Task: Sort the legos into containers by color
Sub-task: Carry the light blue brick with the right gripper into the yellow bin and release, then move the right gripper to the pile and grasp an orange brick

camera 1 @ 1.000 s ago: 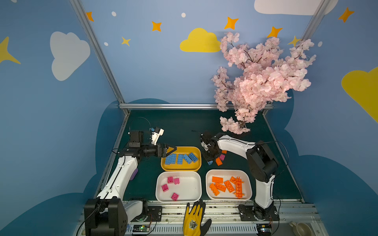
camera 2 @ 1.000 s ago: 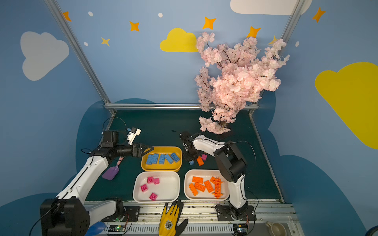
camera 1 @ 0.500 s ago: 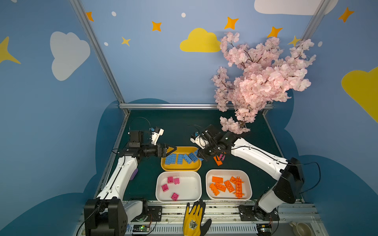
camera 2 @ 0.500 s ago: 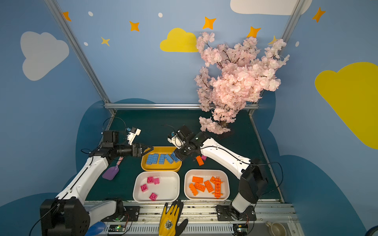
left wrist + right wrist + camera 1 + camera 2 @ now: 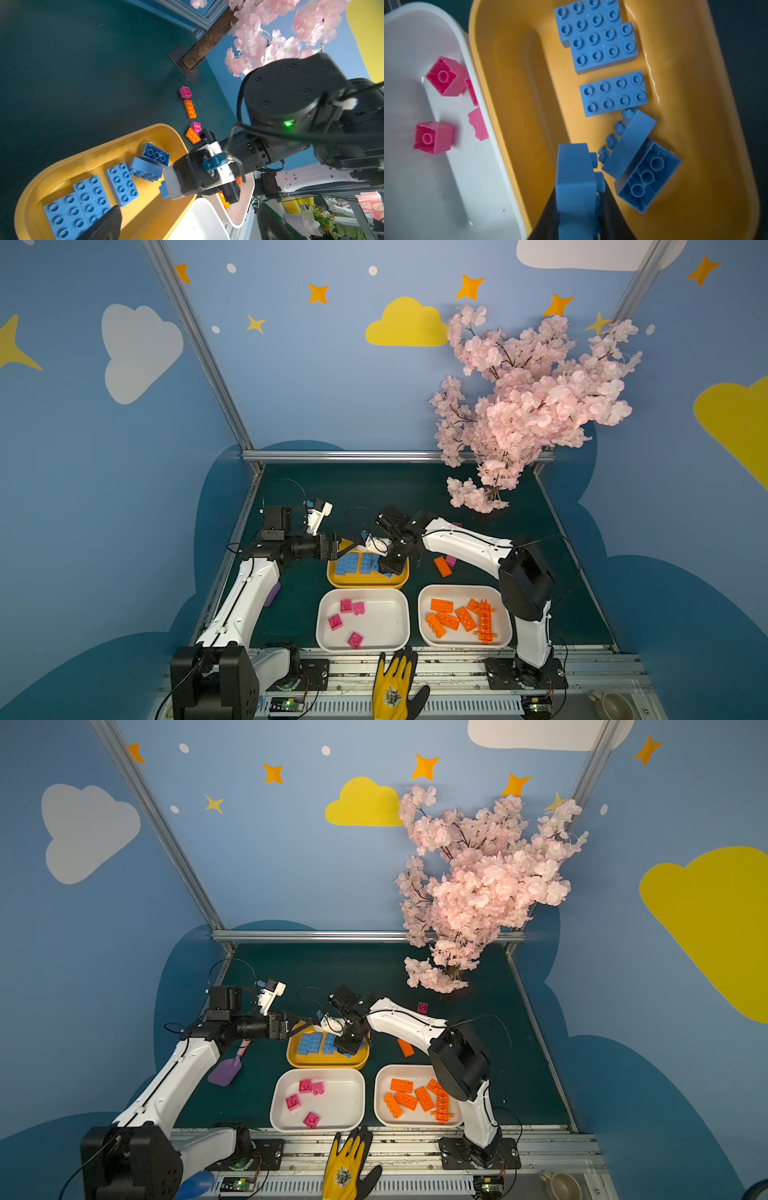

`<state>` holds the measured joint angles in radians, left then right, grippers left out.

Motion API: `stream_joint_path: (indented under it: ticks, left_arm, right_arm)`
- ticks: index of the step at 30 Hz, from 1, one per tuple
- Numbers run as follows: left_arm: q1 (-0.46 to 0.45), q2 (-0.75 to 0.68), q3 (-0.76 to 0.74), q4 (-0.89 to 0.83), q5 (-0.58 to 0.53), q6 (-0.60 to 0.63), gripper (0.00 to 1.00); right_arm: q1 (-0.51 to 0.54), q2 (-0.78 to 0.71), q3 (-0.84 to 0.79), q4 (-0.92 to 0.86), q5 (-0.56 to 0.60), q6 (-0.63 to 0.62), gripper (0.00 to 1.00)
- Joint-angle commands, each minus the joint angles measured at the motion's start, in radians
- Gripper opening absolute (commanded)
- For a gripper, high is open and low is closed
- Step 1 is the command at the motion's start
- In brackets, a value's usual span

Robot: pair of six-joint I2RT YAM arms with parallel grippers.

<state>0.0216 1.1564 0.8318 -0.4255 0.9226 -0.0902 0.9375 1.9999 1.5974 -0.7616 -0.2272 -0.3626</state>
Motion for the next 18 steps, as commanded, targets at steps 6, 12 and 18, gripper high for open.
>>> stream_joint_path:
  ticks: [6, 12, 18]
  left_arm:
    - [0.006, -0.034, -0.017, -0.021, 0.007, 0.018, 0.99]
    - [0.009, -0.039, -0.017, -0.018, 0.017, 0.015, 0.99]
    - [0.009, -0.027, -0.03, 0.022, 0.047, -0.012, 1.0]
  right_arm:
    - [-0.015, 0.004, 0.013, -0.013, -0.078, -0.049, 0.47]
    - [-0.071, -0.156, -0.078, -0.045, -0.066, 0.048, 0.55]
    - [-0.186, -0.349, -0.273, -0.086, 0.035, 0.323, 0.6]
